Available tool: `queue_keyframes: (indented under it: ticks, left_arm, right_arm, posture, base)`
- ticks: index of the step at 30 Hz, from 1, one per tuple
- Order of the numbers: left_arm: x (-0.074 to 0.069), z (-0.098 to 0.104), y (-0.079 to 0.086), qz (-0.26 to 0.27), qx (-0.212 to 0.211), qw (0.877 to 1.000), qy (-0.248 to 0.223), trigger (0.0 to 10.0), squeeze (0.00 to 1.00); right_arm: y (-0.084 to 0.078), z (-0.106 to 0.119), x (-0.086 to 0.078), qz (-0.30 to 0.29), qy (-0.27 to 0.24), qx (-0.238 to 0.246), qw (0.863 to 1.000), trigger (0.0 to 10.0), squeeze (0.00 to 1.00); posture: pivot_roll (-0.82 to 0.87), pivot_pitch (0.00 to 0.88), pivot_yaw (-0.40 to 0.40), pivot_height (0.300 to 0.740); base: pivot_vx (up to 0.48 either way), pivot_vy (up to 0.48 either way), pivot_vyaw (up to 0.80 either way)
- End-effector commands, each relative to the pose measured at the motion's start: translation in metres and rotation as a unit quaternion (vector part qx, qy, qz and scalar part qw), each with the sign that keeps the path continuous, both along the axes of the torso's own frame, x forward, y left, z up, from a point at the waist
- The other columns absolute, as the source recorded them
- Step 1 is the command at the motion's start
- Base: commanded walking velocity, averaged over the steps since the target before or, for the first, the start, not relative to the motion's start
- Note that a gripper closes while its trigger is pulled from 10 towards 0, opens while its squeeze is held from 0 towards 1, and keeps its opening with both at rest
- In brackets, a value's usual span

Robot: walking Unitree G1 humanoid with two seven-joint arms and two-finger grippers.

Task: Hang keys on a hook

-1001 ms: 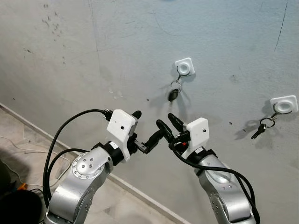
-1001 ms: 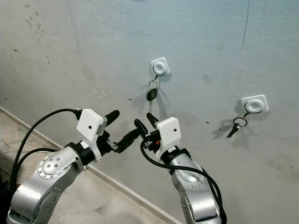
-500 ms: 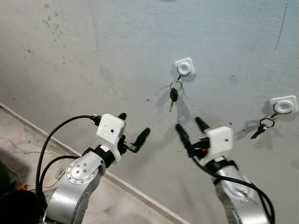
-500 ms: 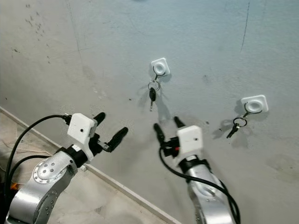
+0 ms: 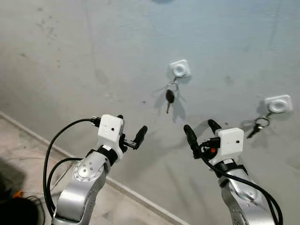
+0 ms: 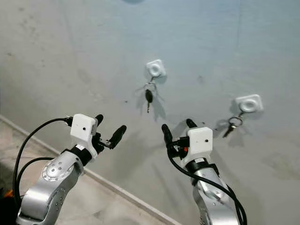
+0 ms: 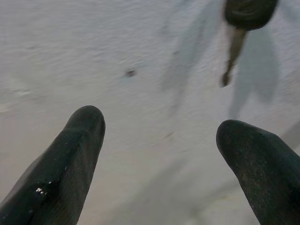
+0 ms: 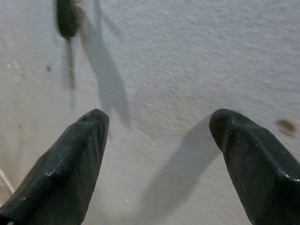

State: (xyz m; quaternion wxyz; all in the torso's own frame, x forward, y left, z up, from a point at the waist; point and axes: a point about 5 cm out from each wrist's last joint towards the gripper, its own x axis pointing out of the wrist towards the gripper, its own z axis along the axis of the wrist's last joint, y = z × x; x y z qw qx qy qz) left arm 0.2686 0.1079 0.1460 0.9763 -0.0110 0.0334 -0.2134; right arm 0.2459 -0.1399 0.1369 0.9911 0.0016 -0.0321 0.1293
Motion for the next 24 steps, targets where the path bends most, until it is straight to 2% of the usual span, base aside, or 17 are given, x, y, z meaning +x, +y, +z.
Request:
queue_keyframes:
  ticks: [1,4,6,10,14,17,24]
  left_arm:
    - [0.001,0.001,-0.001,0.006,0.001,1.000,-0.002,10.0,0.00]
    - [0.002,-0.001,-0.002,0.008,-0.005,1.000,0.006,10.0,0.00]
    - [0.001,-0.003,-0.006,-0.015,-0.028,0.999,0.030,10.0,0.00]
    - [0.002,-0.002,-0.007,-0.010,-0.007,1.000,0.016,10.0,0.00]
    - [0.005,-0.003,0.001,0.019,0.028,0.999,-0.006,10.0,0.00]
    - [0.003,-0.008,0.005,0.018,0.007,1.000,0.019,10.0,0.00]
    - [-0.002,-0.011,0.009,0.013,0.014,0.999,0.026,10.0,0.00]
  right_arm:
    - [-0.011,0.006,0.001,-0.023,-0.006,-0.006,1.000,10.0,0.00]
    - [-0.011,0.008,0.003,-0.019,-0.008,-0.004,1.000,10.0,0.00]
    - [-0.010,0.008,0.004,-0.018,-0.008,-0.004,1.000,10.0,0.00]
    - [-0.010,0.009,0.004,-0.014,-0.009,-0.005,1.000,10.0,0.00]
    - [-0.010,0.010,0.004,-0.013,-0.010,-0.005,1.000,10.0,0.00]
    - [-0.012,0.008,0.001,-0.015,-0.005,-0.003,1.000,10.0,0.00]
    - [-0.013,0.006,-0.001,-0.014,0.001,-0.001,1.000,10.0,0.00]
  posture:
    - [0.11,0.000,-0.091,0.740]
    - [0.11,0.000,-0.093,0.740]
    - [0.11,0.000,-0.093,0.740]
    - [0.11,0.000,-0.094,0.740]
    - [0.10,0.000,-0.093,0.740]
    - [0.10,0.000,-0.093,0.740]
    - [0.11,0.000,-0.095,0.740]
  base:
    - [0.000,0.000,-0.80]
    - [0.000,0.000,-0.80]
    - [0.000,0.000,-0.80]
    - [0.000,0.000,-0.80]
    - [0.000,0.000,-0.80]
    - [0.000,0.000,-0.80]
    - [0.000,0.000,-0.76]
